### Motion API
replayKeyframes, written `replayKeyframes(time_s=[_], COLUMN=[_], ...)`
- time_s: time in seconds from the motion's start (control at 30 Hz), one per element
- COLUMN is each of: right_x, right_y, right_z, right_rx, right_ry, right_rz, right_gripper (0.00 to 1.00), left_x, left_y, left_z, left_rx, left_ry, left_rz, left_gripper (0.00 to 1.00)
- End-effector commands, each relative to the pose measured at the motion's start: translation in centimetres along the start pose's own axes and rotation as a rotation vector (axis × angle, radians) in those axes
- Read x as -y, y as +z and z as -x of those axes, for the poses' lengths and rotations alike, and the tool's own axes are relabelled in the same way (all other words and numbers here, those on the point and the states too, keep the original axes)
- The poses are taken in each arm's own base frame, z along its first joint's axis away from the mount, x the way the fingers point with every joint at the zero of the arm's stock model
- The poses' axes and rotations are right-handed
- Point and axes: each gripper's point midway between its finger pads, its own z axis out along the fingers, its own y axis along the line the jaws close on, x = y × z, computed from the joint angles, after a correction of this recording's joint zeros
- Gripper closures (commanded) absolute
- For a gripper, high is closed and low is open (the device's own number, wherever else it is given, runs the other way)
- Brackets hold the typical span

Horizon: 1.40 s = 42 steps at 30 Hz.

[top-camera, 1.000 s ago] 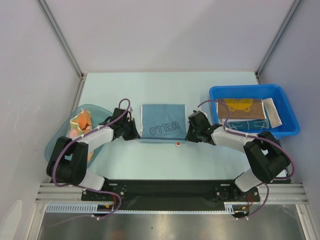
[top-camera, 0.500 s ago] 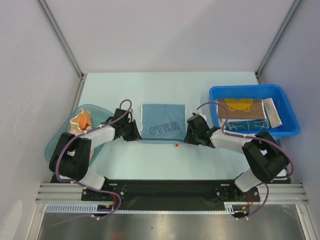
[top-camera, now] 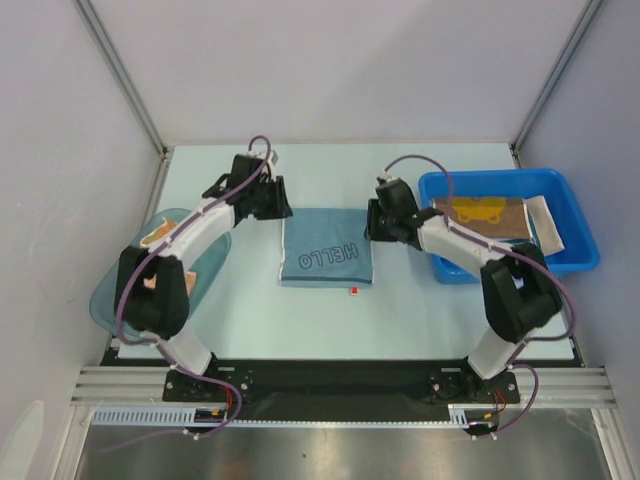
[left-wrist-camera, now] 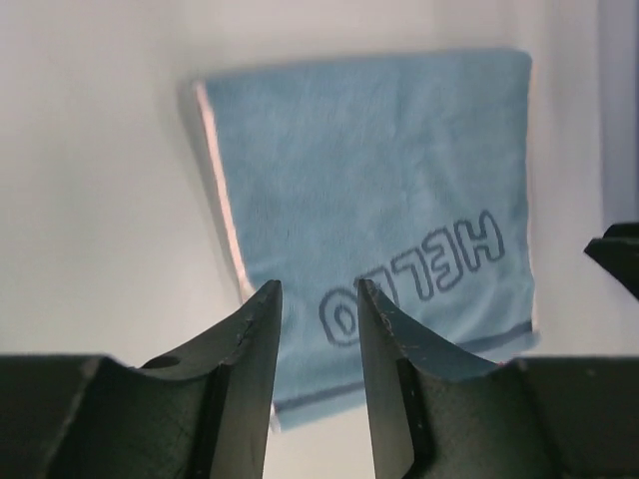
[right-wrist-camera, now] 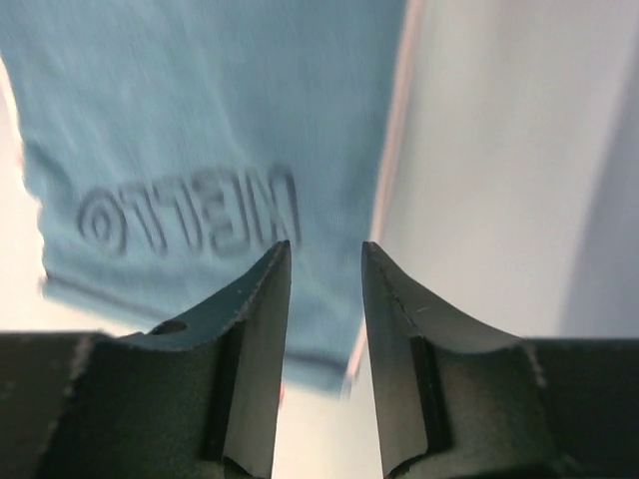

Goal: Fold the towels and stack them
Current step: Fold the towel

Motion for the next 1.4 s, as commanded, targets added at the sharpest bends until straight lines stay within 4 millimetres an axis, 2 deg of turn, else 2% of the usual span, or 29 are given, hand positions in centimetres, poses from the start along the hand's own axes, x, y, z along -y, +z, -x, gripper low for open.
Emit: replayKeyframes(time_s=[0.0,0.03,0.07,0.1,0.13,0.17,0.2,0.23,0.3,0.33,0.4,0.43,0.47,0.5,0.53,0.63,0.67,0.73,0.77,0.9,0.93,1.07,1.2,1.37], right_x=[0.2,-1.0,-0.8,-0.1,-0.3,-0.2,0.2,0.1,0.4,0.9,0.9,0.9,1.4,1.7,2.1,2.8,3.0,3.3,3.6,3.0,2.8,2.1,2.1,2.2], right_y=[2.6,2.9,3.8,5.3,5.7,6.1,7.1,7.2,7.7,7.8,7.9,8.4,8.4,8.6,9.1,9.4,9.8,9.8,10.2,10.6,10.6,11.1,11.6,12.1], right_z=[2.3,4.0,4.4,3.6,5.3,5.2,4.9,6.3,6.3,6.7,7.4,6.9,7.7,7.7,7.4,8.2,7.7,8.6,8.0,7.8,8.3,8.5,8.8,8.7], right_rx=[-0.027,-0.010,-0.018,-0.063,-0.044,-0.063,-0.089,-0.070,-0.103,-0.107,-0.121,-0.148,-0.148,-0.161,-0.177,-0.182,-0.203,-0.197,-0.223,-0.234,-0.224,-0.224,-0.225,-0.230], right_ry=[-0.142,-0.166,-0.185,-0.229,-0.248,-0.273,-0.331,-0.348,-0.416,-0.428,-0.452,-0.466,-0.457,-0.460,-0.471,-0.471,-0.473,-0.470,-0.477,-0.508,-0.513,-0.516,-0.524,-0.533], right_rz=[0.019,0.054,0.044,0.023,0.032,0.034,0.040,0.057,0.090,0.096,0.128,0.174,0.186,0.203,0.214,0.247,0.265,0.289,0.303,0.369,0.377,0.419,0.411,0.424], right_gripper=[0.61,0.62,0.62,0.62,0.61,0.60,0.59,0.58,0.57,0.56,0.56,0.56,0.56,0.56,0.55,0.55,0.55,0.55,0.55,0.56,0.55,0.56,0.56,0.56], left_x=[-0.2,0.0,-0.5,-0.7,-0.5,-1.0,-1.3,-1.3,-2.2,-1.9,-2.5,-2.8,-2.9,-3.5,-3.7,-4.0,-4.1,-4.1,-4.1,-4.9,-5.0,-4.7,-5.6,-5.7], left_y=[3.0,3.2,5.0,5.6,5.7,7.1,7.4,7.5,8.6,8.5,9.4,9.5,9.7,10.4,10.5,11.5,11.6,12.1,12.2,12.6,12.5,12.7,13.3,13.7], left_z=[0.6,2.0,1.3,1.5,2.7,2.1,2.5,3.4,3.3,4.4,4.3,5.0,5.0,4.4,5.2,5.3,5.3,5.0,4.8,4.4,4.7,4.7,4.3,4.1], left_rx=[-0.058,-0.050,-0.096,-0.105,-0.100,-0.134,-0.134,-0.130,-0.164,-0.145,-0.166,-0.156,-0.164,-0.194,-0.182,-0.201,-0.206,-0.223,-0.231,-0.258,-0.253,-0.265,-0.293,-0.297], left_ry=[0.100,0.111,0.119,0.156,0.180,0.200,0.261,0.291,0.352,0.374,0.409,0.418,0.428,0.447,0.456,0.483,0.488,0.503,0.504,0.515,0.512,0.512,0.519,0.521], left_rz=[-0.028,-0.031,-0.033,-0.038,-0.040,-0.038,-0.044,-0.044,-0.052,-0.065,-0.076,-0.072,-0.082,-0.084,-0.076,-0.093,-0.098,-0.125,-0.136,-0.150,-0.154,-0.193,-0.169,-0.178], left_gripper=[0.59,0.61,0.62,0.62,0.62,0.62,0.62,0.60,0.59,0.59,0.57,0.55,0.54,0.54,0.54,0.54,0.54,0.53,0.53,0.52,0.52,0.52,0.53,0.53])
